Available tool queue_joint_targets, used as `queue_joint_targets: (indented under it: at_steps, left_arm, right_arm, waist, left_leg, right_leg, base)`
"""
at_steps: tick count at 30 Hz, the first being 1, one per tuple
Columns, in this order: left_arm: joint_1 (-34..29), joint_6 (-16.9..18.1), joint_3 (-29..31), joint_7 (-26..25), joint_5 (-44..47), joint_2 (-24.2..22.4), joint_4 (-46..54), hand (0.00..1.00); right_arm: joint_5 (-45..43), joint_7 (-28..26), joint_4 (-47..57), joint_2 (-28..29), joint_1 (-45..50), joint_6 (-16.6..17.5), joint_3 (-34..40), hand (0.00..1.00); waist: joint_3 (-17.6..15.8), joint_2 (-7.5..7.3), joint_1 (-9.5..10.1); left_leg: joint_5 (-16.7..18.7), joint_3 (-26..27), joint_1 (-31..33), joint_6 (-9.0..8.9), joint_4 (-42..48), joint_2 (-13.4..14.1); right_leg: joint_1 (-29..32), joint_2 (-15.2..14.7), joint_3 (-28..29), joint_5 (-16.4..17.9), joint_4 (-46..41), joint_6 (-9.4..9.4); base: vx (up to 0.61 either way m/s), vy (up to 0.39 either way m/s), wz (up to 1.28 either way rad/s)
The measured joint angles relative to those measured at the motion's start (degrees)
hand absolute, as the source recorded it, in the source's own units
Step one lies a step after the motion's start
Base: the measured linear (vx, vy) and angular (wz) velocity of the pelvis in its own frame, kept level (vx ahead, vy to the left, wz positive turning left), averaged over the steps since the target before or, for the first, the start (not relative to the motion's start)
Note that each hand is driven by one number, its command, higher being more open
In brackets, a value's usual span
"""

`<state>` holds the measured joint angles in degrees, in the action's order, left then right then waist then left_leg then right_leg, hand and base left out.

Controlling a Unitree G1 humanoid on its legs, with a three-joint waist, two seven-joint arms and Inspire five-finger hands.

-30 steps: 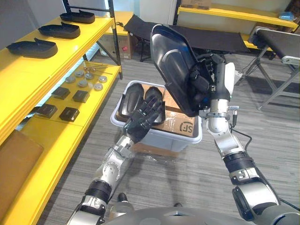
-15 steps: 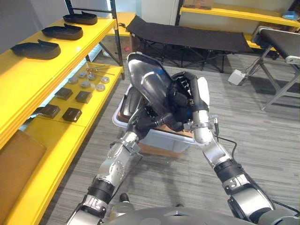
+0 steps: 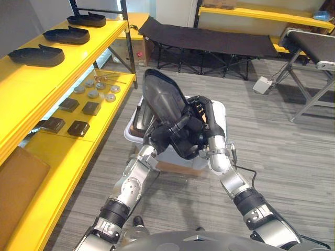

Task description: Walk over and take three plastic housings, then place them on the shelf

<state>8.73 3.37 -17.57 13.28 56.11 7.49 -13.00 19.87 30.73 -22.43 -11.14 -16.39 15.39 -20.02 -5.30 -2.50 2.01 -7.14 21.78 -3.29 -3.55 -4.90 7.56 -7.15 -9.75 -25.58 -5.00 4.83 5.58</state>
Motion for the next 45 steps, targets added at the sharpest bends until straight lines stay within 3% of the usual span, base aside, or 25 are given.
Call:
queue_joint_targets:
  at_steps: [5,7,12,15,20,30,31,35,38,42,45]
  left_arm:
    - [-0.02,-2.97,0.50,-6.89,-4.91,-0.45,2.13,0.00]
    - [-0.04,-6.65,1.53,-9.36,-8.28,-0.46,1.70,0.00]
    - [-0.07,-11.15,2.03,-10.88,-18.25,-0.17,-1.39,0.00]
    - [-0.17,-12.26,2.00,-11.78,-18.47,0.80,-3.41,0.00]
    - [-0.16,-11.93,1.00,-11.42,-17.24,2.22,-3.41,0.00]
    - [-0.23,-4.68,-3.53,-7.99,-3.97,4.65,-9.90,0.00]
    - [-0.28,-3.62,-3.68,-7.81,-3.78,4.65,-10.04,0.00]
    - [-0.41,0.03,-3.98,-7.32,-2.35,4.60,-10.02,0.00]
    - [-1.47,1.67,-2.05,-7.24,-0.06,2.54,-8.56,0.00]
    - [-5.48,4.70,2.86,-8.25,-0.46,-2.22,0.72,0.00]
    - [-5.53,8.27,4.99,-8.03,-0.99,-2.74,5.65,0.00]
  right_arm:
    - [-0.09,2.03,-0.37,0.06,1.29,0.16,-0.20,0.00]
    - [-0.67,2.68,-0.36,0.14,2.12,0.15,-0.49,0.00]
    - [-0.88,3.36,0.04,-0.07,2.15,0.11,-2.25,0.00]
    - [-0.99,3.28,0.88,-0.24,2.20,-0.16,-4.28,0.00]
    - [-1.10,3.34,0.88,-0.20,2.23,-0.72,-4.86,0.00]
    - [-0.68,3.42,1.44,-0.42,2.10,-0.97,-7.02,0.00]
    - [-0.69,3.41,1.96,-0.42,2.10,-0.97,-7.04,1.00]
    - [-0.84,4.11,5.04,-0.31,2.09,0.22,-6.98,1.00]
    - [-1.80,5.18,9.05,0.83,2.18,3.76,-6.35,1.00]
    - [-5.57,4.82,12.64,2.67,5.11,5.06,-4.67,1.00]
    - [-7.35,2.81,12.94,4.14,7.43,4.92,-5.81,1.00]
  waist:
    - [0.10,-0.07,0.10]
    - [0.11,-0.08,0.19]
    - [0.13,-0.06,-0.04]
    - [0.14,-0.05,-0.38]
    - [0.18,0.00,-0.03]
    - [0.85,1.00,-0.52]
    - [0.84,1.02,-0.52]
    - [0.84,1.02,-0.49]
    - [0.84,1.02,-0.57]
    - [0.85,1.01,-0.39]
    - [1.01,1.31,-0.86]
  left_leg:
    - [-0.01,-0.03,-0.02,0.00,-0.03,0.00]
    - [-0.01,-0.05,-0.02,0.00,-0.06,0.01]
    - [0.00,-0.08,-0.03,0.00,-0.11,0.04]
    - [0.00,-0.08,-0.02,0.00,-0.01,0.06]
    - [0.00,-0.07,-0.06,0.00,0.01,0.03]
    - [0.09,0.17,-0.17,-0.10,0.01,0.21]
    - [0.10,0.17,-0.16,-0.11,0.01,0.22]
    - [0.16,0.16,-0.15,-0.19,0.01,0.28]
    - [0.19,0.19,-0.16,-0.25,0.04,0.02]
    - [0.15,0.15,-0.17,-0.29,0.05,-0.02]
    - [0.16,0.22,-0.25,-0.29,0.03,-0.07]
  right_leg:
    - [-0.06,-0.01,-0.02,0.01,0.00,0.00]
    - [-0.05,0.00,-0.04,0.00,0.01,0.00]
    - [-0.04,0.03,-0.04,0.01,0.01,-0.01]
    - [-0.02,0.07,-0.02,0.00,0.01,-0.02]
    - [-0.03,0.08,0.06,-0.02,0.01,-0.01]
    - [0.06,0.53,0.36,0.01,0.03,-0.06]
    - [0.06,0.53,0.34,0.04,0.03,-0.09]
    - [0.06,0.52,0.26,0.15,0.03,-0.22]
    - [0.07,0.74,0.18,0.21,0.01,-0.31]
    - [0.00,0.78,0.03,0.27,-0.02,-0.40]
    - [0.00,0.73,0.03,0.36,-0.01,-0.50]
  base:
    - [0.00,0.000,0.00]
    - [0.00,0.000,0.00]
    - [0.00,0.000,0.00]
    - [0.00,0.000,0.00]
    - [0.00,0.000,0.00]
    - [0.00,0.000,0.00]
    - [0.00,0.000,0.00]
    - [0.00,0.000,0.00]
    - [0.00,0.000,0.00]
    - [0.00,0.000,0.00]
    - [0.00,0.000,0.00]
